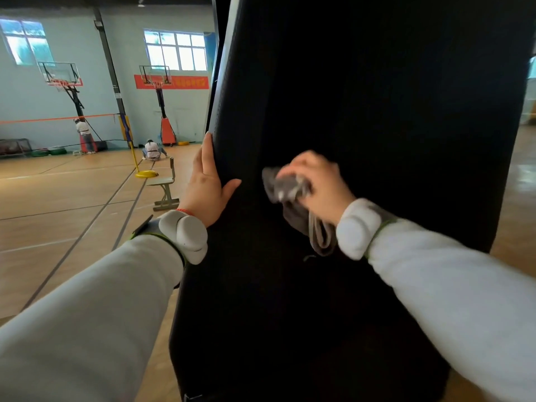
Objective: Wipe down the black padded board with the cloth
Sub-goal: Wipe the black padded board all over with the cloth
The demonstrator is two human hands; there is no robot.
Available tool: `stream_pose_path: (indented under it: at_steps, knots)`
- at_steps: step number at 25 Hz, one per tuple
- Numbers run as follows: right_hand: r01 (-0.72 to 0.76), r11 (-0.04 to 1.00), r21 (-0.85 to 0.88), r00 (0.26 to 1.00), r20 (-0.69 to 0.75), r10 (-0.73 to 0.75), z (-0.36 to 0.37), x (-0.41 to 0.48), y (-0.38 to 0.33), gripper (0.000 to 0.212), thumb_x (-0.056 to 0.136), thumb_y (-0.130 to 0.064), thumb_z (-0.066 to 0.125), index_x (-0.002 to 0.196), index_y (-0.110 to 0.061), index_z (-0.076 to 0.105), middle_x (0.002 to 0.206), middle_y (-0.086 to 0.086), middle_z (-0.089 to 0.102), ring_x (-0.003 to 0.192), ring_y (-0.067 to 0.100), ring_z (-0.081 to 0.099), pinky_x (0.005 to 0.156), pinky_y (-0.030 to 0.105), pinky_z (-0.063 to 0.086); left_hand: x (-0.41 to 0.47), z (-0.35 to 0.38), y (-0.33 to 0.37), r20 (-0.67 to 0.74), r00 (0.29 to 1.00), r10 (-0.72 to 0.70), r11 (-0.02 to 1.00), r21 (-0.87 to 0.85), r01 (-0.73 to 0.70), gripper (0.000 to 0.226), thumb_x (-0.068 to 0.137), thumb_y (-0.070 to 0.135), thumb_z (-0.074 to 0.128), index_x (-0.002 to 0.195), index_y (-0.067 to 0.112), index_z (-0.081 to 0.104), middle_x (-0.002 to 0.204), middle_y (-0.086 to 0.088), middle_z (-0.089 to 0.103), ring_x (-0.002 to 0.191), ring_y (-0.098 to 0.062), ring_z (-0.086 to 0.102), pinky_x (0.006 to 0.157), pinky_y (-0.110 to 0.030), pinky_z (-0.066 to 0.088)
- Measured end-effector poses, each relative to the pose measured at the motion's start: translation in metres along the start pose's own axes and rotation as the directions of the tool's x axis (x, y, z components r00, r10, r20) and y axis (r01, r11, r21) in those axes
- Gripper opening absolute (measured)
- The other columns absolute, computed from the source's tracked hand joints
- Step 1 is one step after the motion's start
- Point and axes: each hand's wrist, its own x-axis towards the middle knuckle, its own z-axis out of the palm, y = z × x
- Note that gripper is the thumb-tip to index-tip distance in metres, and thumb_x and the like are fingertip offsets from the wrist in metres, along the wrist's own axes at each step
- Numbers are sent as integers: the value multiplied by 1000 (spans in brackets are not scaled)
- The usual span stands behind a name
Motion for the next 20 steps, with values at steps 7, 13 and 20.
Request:
stream_pose_path:
  at_steps: [7, 13, 20]
  knots:
    - [-205, 978, -36, 943, -275, 187, 22, 29, -22, 51, 71, -11, 65, 117, -33, 58, 126, 1, 40, 115, 23, 39, 97, 41, 36, -2, 3, -6, -12, 999, 35, 999, -14, -36, 89, 91, 23, 57, 148, 17, -11, 155, -12, 7, 141, -26, 12, 112, -34, 14]
    - [14, 992, -127, 991, -127, -30, 48, -17, -10, 47, 67, -18, 74, 112, -26, 63, 118, 9, 48, 107, 29, 45, 89, 38, 31, -3, 4, -4, -10, 999, 32, 999, 9, -32, 91, 91, 23, 58, 148, 16, -13, 155, -13, 6, 141, -27, 13, 113, -35, 16]
    - [30, 998, -58, 967, -250, -44, 1, 20, 6, 35, 76, -14, 55, 107, -24, 67, 114, 7, 52, 102, 25, 49, 89, 46, 43, -14, 5, -16, 59, 998, -36, 999, 22, 35, 92, 91, 26, 57, 147, 22, -15, 156, -9, 2, 141, -30, 17, 113, -44, 20]
